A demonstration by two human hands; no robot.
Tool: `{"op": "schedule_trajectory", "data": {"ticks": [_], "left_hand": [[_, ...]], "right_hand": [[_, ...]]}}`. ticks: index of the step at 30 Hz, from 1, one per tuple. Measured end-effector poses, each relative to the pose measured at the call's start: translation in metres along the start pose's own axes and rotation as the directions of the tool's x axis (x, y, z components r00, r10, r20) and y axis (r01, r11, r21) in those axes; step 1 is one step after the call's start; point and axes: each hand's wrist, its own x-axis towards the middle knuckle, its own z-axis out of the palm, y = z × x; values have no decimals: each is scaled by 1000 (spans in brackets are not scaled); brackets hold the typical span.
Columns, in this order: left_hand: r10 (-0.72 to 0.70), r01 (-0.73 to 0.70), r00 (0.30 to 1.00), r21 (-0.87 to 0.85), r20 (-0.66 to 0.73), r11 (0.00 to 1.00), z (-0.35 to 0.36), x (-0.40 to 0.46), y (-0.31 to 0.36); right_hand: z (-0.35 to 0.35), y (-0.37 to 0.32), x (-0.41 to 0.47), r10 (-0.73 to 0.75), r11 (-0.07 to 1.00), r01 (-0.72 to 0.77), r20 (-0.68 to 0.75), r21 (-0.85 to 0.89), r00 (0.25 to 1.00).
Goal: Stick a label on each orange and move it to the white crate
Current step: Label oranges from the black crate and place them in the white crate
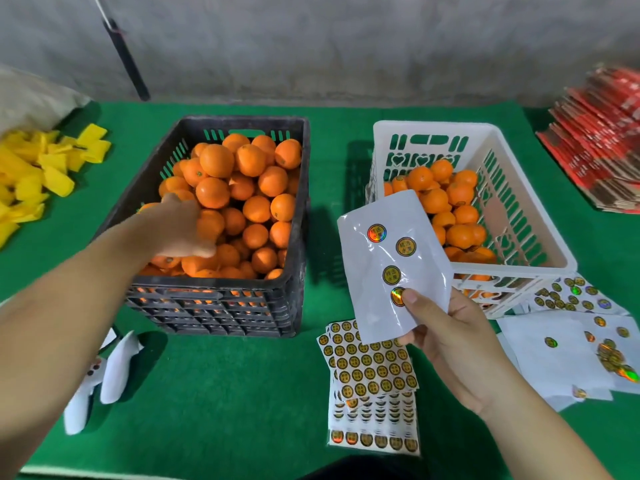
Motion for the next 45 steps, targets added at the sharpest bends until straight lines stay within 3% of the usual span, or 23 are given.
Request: {"op": "schedule_trajectory", "data": {"ticks": [1,2,3,4,5,6,8,12,14,15,16,17,18,19,20,25,29,34,36,40,41,44,45], "left_hand": [[37,-55,996,-242,-78,969,-5,-12,4],[62,-128,988,-516,-144,847,-7,-26,13],[123,-160,987,-793,-108,588,-7,-44,24],[249,-124,967,-961,-61,247,-2,-61,40],[386,-25,922,-999,-34,-28,6,-76,55],[476,54,878,-981,-42,-185,15,-92,72],[556,147,827,-921,-86,-360,28,-114,102],[539,166,822,-830,-182,-533,39,-136,139],[545,102,796,-830,-262,-548,42,-141,145],[539,60,793,-845,-283,-532,41,-144,147],[523,20,802,-863,-287,-505,42,-147,148],[507,-8,813,-876,-286,-483,42,-150,148],[496,-34,818,-886,-291,-463,44,-152,148],[494,-62,817,-897,-297,-438,46,-154,148],[500,-93,810,-909,-306,-406,47,-157,148],[540,-260,747,-918,-387,-299,45,-171,146],[589,-375,670,-891,-451,-256,41,-174,143],[599,-358,680,-905,-422,-231,45,-176,143],[574,-321,716,-918,-397,-234,49,-178,145],[539,-226,772,-938,-336,-261,55,-179,147],[530,-210,782,-939,-328,-272,56,-180,147],[513,-135,799,-925,-314,-356,57,-182,152],[512,-91,802,-911,-307,-403,57,-183,155]], "right_hand": [[1,0,0,1,1000,-1,3,5,1000],[1,0,0,1,1000,-1,7,10,1000],[2,-1,0,-2,1000,2,16,21,1000],[2,-2,0,-7,1000,6,26,31,1000],[2,-2,0,-8,999,6,34,40,999],[1,-2,0,-4,999,2,42,45,999],[-2,-4,-2,23,1000,-24,60,18,998],[-9,-4,-5,38,969,-21,62,-246,997],[-7,-5,-5,-92,890,54,-64,-453,994],[-5,-6,-6,-277,763,132,-136,-633,951],[-2,-7,-9,-516,541,214,-120,-814,848],[1,-10,-13,-713,261,286,15,-922,701],[5,-15,-16,-790,25,353,199,-935,580],[10,-20,-18,-774,-112,420,344,-901,532],[15,-24,-18,-728,-146,485,426,-862,537],[20,-39,-11,-573,180,627,438,-758,693],[13,-43,-15,-401,560,559,390,-612,829],[12,-39,-15,-465,301,654,493,-694,736],[14,-38,-15,-516,257,653,470,-713,716],[23,-37,-21,-698,420,589,169,-690,696],[27,-37,-24,-741,397,603,147,-692,656],[38,-27,-35,-799,126,706,351,-697,489],[39,-21,-35,-766,80,717,417,-692,488]]}}
